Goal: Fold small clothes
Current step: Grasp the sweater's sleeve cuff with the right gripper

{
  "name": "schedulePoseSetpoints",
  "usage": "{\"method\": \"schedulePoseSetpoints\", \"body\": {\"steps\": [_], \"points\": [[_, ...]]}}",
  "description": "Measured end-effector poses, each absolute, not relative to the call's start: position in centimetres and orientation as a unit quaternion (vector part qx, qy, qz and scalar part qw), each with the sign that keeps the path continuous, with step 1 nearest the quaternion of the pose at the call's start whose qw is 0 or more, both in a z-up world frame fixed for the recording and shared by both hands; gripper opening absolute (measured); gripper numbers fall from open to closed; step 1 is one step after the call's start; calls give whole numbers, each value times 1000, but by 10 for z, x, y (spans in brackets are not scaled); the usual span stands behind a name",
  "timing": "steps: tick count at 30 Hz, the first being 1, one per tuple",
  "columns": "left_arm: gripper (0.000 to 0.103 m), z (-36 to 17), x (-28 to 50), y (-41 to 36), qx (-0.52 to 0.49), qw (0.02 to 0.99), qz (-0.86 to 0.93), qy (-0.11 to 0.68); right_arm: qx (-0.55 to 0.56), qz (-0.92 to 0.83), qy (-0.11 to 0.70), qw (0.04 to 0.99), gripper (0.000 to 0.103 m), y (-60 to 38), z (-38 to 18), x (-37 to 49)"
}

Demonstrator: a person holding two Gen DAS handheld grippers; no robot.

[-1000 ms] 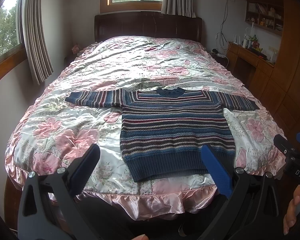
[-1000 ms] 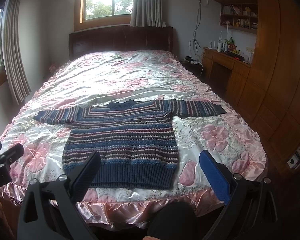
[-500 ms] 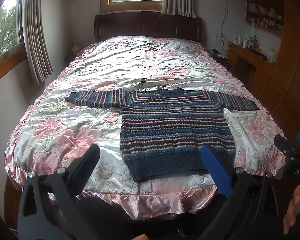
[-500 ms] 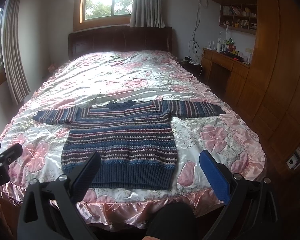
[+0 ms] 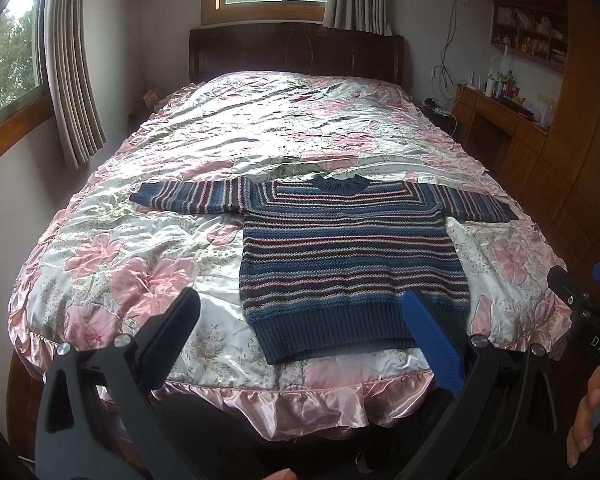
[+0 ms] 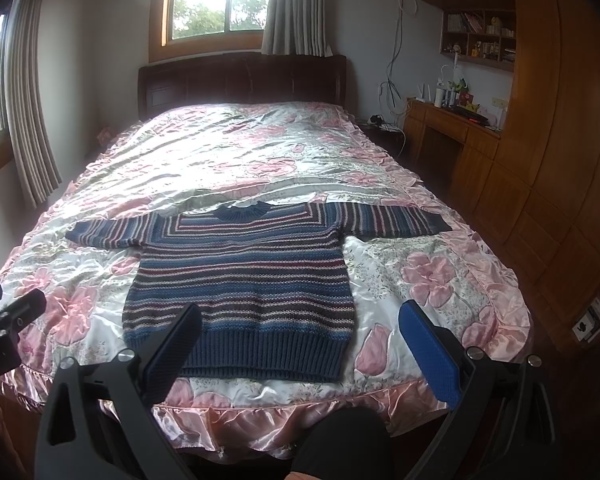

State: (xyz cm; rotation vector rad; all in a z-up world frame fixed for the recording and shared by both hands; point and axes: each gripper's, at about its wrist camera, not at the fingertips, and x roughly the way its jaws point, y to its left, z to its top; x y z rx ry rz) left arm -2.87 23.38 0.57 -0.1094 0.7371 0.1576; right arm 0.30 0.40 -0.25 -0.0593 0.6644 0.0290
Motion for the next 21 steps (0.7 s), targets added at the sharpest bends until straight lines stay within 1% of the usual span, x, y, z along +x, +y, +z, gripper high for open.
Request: {"method": "schedulePoseSetpoints", "body": {"steps": [8, 14, 18, 21], "points": [[100, -2, -22, 241, -77, 927, 62, 362, -34, 14, 330, 943, 99, 5, -5, 8], [100, -24, 0, 253, -163, 922, -34, 349, -44, 14, 339, 939, 99, -2, -16, 29], [100, -32, 25, 246, -142, 922, -42, 359, -49, 15, 339, 939, 99, -9, -28, 46], [100, -37, 46, 239, -119, 922, -38, 365, -42, 42, 313, 948, 99, -19, -36, 57]]}}
